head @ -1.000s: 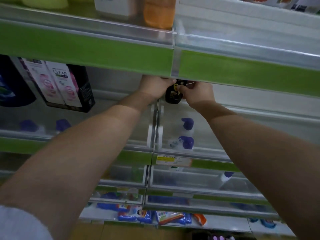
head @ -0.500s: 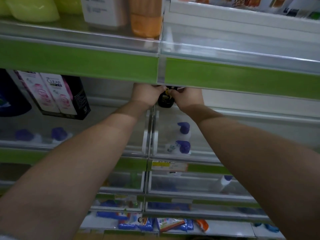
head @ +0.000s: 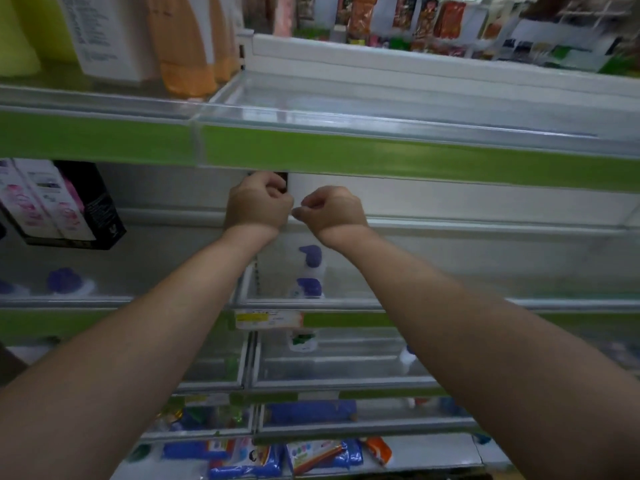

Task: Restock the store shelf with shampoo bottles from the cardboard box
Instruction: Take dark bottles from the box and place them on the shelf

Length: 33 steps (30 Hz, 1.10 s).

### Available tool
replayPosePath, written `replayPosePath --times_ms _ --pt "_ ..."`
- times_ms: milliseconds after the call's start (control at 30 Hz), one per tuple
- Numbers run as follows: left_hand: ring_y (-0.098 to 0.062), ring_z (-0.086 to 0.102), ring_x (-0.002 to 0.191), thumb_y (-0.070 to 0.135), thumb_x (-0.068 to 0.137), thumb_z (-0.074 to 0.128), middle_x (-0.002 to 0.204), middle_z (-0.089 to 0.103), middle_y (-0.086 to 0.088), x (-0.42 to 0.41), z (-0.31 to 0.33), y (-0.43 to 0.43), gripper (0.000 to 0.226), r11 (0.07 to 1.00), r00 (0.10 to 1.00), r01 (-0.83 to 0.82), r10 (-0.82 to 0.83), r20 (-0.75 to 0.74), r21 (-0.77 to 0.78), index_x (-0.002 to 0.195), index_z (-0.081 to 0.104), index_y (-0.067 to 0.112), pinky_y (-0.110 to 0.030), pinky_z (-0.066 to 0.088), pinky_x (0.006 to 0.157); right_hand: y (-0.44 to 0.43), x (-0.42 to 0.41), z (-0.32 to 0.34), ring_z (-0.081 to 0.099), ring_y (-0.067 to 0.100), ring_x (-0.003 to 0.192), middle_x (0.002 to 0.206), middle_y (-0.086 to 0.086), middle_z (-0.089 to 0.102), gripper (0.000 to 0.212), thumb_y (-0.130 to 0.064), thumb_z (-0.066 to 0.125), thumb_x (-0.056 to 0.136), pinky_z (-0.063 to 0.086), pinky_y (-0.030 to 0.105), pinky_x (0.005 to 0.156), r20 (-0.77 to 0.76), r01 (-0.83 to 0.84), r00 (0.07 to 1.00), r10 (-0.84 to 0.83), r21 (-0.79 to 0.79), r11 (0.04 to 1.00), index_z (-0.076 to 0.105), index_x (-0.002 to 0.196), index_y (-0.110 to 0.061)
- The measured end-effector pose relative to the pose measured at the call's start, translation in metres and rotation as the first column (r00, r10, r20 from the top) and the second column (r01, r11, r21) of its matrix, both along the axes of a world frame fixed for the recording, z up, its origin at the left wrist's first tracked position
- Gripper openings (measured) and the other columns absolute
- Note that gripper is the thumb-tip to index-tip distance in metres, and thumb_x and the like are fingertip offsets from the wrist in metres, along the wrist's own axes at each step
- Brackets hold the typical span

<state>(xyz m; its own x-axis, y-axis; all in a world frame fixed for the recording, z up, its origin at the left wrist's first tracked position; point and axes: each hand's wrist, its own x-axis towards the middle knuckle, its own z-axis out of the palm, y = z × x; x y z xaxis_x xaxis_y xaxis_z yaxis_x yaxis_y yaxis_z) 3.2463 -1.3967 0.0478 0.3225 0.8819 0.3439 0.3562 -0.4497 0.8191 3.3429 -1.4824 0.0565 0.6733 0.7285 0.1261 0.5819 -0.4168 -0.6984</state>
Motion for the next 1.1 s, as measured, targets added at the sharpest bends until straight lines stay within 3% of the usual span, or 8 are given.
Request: replayPosePath --times_ms 133,333,467,633,800,933,1000,1100 --pt "-0.015 0.061 0.08 0.02 0.083 0.065 0.085 0.066 0.006 0.012 0.007 -0.056 0.016 0.998 0.996 0.046 -0.049 -0.079 -0.039 0.098 0.07 0.022 -0.021 0.042 0.07 -0.052 0.006 0.01 0.066 0.013 0.088 0.095 -0.005 0.073 0.013 -0.034 0.072 0.083 0.047 0.019 0.074 -0.045 -0.007 0.999 0.008 0.029 1.0 0.075 0.092 -0.025" --pt "-0.018 0.066 0.083 0.024 0.083 0.066 0.08 0.068 0.008 0.026 0.007 -0.16 0.007 0.998 0.996 0.063 -0.064 -0.064 -0.014 0.088 0.068 0.029 -0.03 0.054 0.075 -0.154 0.028 0.01 0.067 0.02 0.09 0.094 0.002 0.075 0.009 -0.028 0.071 0.081 0.052 0.025 0.076 -0.026 -0.095 0.995 0.098 0.084 0.992 0.074 0.088 -0.022" --pt "-0.014 0.061 0.076 0.014 0.087 0.062 0.073 0.062 0.013 0.047 -0.002 -0.246 0.014 0.998 0.995 0.065 -0.065 -0.071 -0.002 0.094 0.071 0.022 -0.02 0.042 0.062 -0.227 0.05 -0.001 0.073 0.025 0.082 0.082 0.005 0.075 0.005 -0.023 0.071 0.074 0.061 0.042 0.079 -0.114 -0.125 0.984 0.138 0.112 0.986 0.069 0.071 -0.02" --pt "-0.014 0.062 0.083 0.017 0.085 0.061 0.084 0.069 0.005 0.064 -0.04 -0.332 0.016 0.999 0.982 0.05 -0.049 -0.183 -0.002 0.091 0.073 0.025 -0.023 0.041 0.07 -0.318 0.071 -0.031 0.073 0.024 0.079 0.076 0.006 0.075 0.01 -0.024 0.071 0.073 0.06 0.041 0.076 -0.14 -0.185 0.972 0.187 0.029 0.982 0.073 0.079 -0.016" --pt "-0.02 0.065 0.084 0.018 0.085 0.064 0.087 0.073 0.0 0.068 -0.115 -0.383 0.011 0.981 0.957 0.078 -0.124 -0.261 -0.177 0.086 0.071 0.026 -0.033 0.053 0.078 -0.37 0.081 -0.107 0.073 0.026 0.077 0.072 0.006 0.074 0.02 -0.031 0.076 0.07 0.06 0.045 0.074 -0.263 -0.206 0.949 0.175 -0.098 0.974 0.074 0.077 -0.013" --pt "-0.018 0.067 0.08 0.023 0.087 0.061 0.085 0.073 0.003 0.068 -0.219 -0.409 0.009 0.939 0.906 0.099 -0.222 -0.361 -0.33 0.09 0.07 0.024 -0.033 0.054 0.073 -0.402 0.086 -0.2 0.067 0.015 0.076 0.077 0.001 0.073 0.008 -0.022 0.071 0.084 0.054 0.026 0.068 -0.334 -0.265 0.927 0.171 -0.258 0.929 0.077 0.088 -0.017" --pt "-0.015 0.066 0.078 0.025 0.087 0.061 0.083 0.072 0.005 0.065 -0.283 -0.419 0.009 0.906 0.873 0.12 -0.291 -0.391 -0.407 0.083 0.068 0.03 -0.031 0.053 0.071 -0.415 0.089 -0.269 0.07 0.015 0.082 0.082 -0.001 0.075 0.001 -0.025 0.073 0.08 0.054 0.028 0.074 -0.378 -0.248 0.917 0.124 -0.298 0.922 0.073 0.081 -0.024" --pt "-0.011 0.064 0.076 0.032 0.086 0.058 0.082 0.07 0.009 0.052 -0.37 -0.434 0.011 0.852 0.834 0.112 -0.361 -0.418 -0.512 0.076 0.062 0.034 -0.03 0.053 0.071 -0.435 0.089 -0.363 0.069 0.014 0.088 0.088 -0.007 0.074 0.012 -0.029 0.076 0.077 0.05 0.025 0.073 -0.439 -0.232 0.898 0.039 -0.395 0.889 0.074 0.089 -0.025"
